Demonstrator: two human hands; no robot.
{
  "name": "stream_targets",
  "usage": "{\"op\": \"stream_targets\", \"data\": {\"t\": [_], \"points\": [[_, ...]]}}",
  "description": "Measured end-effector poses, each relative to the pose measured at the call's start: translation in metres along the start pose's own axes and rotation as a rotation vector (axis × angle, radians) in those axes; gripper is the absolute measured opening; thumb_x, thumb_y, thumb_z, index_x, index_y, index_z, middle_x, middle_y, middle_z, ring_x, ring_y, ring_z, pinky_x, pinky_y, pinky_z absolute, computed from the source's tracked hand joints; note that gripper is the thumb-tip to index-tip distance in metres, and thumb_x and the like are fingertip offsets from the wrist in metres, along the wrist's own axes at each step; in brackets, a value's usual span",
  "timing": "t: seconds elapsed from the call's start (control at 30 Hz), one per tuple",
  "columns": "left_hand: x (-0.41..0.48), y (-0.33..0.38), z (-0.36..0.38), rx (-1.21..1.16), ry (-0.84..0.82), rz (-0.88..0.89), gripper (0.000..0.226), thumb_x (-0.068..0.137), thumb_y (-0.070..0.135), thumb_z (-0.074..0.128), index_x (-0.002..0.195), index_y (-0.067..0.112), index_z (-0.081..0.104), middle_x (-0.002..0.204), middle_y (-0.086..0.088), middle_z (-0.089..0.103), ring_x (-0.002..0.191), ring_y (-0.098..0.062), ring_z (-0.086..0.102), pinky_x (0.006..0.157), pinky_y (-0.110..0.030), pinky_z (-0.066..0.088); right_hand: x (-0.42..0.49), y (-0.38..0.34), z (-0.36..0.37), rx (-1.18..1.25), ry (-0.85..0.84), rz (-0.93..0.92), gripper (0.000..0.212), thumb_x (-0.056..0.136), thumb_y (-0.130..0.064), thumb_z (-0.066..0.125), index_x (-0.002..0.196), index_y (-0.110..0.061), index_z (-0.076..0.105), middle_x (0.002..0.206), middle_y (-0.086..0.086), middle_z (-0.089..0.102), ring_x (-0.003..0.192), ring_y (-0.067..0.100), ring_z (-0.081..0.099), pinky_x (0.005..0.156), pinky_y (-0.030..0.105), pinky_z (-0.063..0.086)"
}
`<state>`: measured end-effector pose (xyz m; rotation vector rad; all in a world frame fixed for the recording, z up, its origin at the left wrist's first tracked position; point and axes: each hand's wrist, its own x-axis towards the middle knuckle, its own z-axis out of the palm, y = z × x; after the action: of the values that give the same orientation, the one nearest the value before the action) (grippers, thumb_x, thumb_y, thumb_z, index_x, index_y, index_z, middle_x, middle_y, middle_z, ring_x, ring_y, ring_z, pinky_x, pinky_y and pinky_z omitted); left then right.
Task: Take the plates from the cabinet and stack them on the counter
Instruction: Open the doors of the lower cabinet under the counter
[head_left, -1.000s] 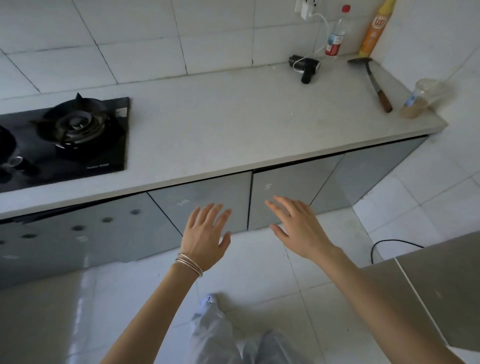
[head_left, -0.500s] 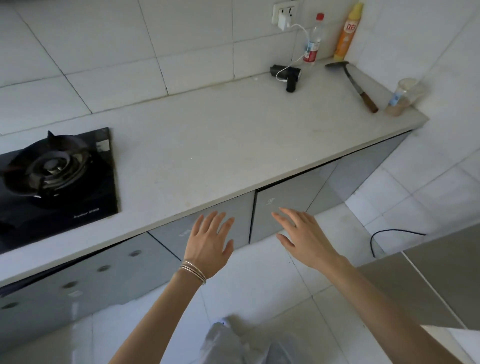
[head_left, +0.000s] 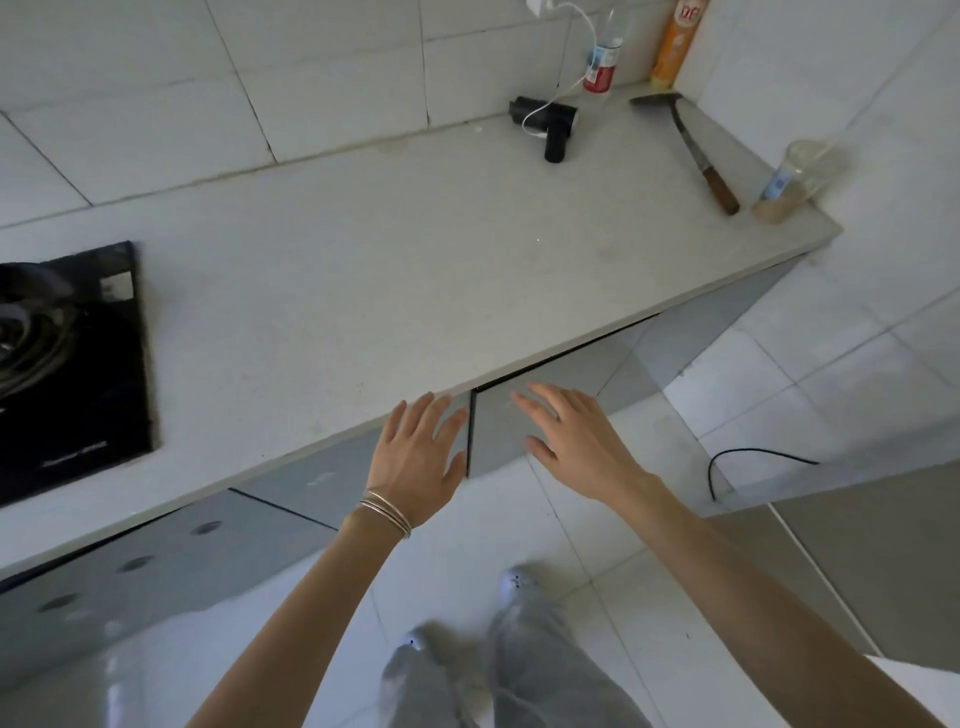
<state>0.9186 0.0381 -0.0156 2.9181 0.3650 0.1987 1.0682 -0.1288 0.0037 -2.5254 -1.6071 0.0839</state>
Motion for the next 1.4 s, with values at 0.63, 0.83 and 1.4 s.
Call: {"op": "stream_targets", "data": {"t": [0.63,0.83,1.4], "points": [[0.092,-0.004,0.091,0.009,-0.195,-0.254,0.072,0.067,0.020,0.073,0.132,0.005,0.046,0.137,-0.017,0.047,0.125,-0.037,0.044,0.101,-0.053,0.037,0.073,0.124,0.078,0.100,-0.182,-0.157,0.051,0.091,-0.023,0.053,0.136,-0.005,0.038,0.136,0.014,0.046,0.124,0.031,0.044,0.102,0.043,0.034],[0.098,-0.008,0.109,0.007,-0.127,-0.260,0.071,0.067,0.019,0.069,0.133,0.006,0.044,0.142,-0.013,0.042,0.130,-0.034,0.037,0.105,-0.052,0.032,0.088,0.127,0.092,0.127,-0.157,-0.160,0.051,0.091,-0.022,0.053,0.136,-0.005,0.037,0.136,0.014,0.045,0.125,0.030,0.042,0.103,0.042,0.033],[0.088,-0.018,0.122,0.073,-0.205,-0.202,0.100,0.067,0.033,0.065,0.147,0.012,0.010,0.155,-0.007,0.004,0.142,-0.025,0.000,0.113,-0.045,0.004,0.097,0.101,0.136,1.318,-0.262,0.645,0.053,0.085,-0.023,0.065,0.130,-0.006,0.044,0.128,0.003,0.054,0.120,0.013,0.048,0.100,0.027,0.037]]}}
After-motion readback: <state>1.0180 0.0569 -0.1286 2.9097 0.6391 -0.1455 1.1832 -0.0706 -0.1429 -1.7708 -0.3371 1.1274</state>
